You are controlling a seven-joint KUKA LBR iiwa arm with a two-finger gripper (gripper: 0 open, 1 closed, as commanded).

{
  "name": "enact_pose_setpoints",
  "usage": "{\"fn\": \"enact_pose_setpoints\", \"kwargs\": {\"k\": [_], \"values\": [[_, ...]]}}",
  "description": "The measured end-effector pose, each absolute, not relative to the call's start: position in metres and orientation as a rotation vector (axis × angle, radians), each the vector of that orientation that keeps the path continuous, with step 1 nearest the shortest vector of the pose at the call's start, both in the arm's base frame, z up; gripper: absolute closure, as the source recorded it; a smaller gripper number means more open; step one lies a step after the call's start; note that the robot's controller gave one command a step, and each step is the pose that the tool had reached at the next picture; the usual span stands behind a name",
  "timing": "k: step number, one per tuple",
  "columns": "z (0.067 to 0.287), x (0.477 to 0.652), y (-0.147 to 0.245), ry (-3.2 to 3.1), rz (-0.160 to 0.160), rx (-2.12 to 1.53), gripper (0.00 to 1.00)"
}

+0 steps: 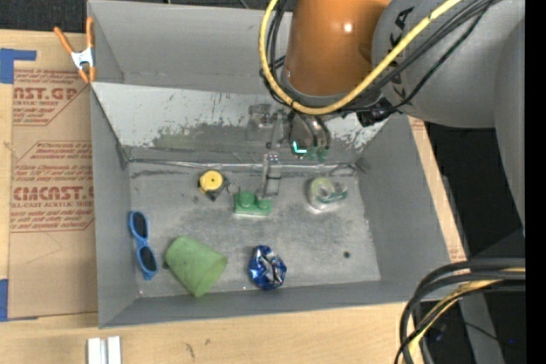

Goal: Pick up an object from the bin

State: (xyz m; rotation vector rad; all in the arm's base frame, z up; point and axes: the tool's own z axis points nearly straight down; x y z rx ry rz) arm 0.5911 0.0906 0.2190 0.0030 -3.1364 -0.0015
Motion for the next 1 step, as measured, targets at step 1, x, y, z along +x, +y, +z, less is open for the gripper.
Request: {"fn": "enact_pose_setpoints", "kwargs": {"k": [1], "values": [[0.0659, 0.5769, 0.0820, -3.127, 0.000, -0.225, 0.00]]}}
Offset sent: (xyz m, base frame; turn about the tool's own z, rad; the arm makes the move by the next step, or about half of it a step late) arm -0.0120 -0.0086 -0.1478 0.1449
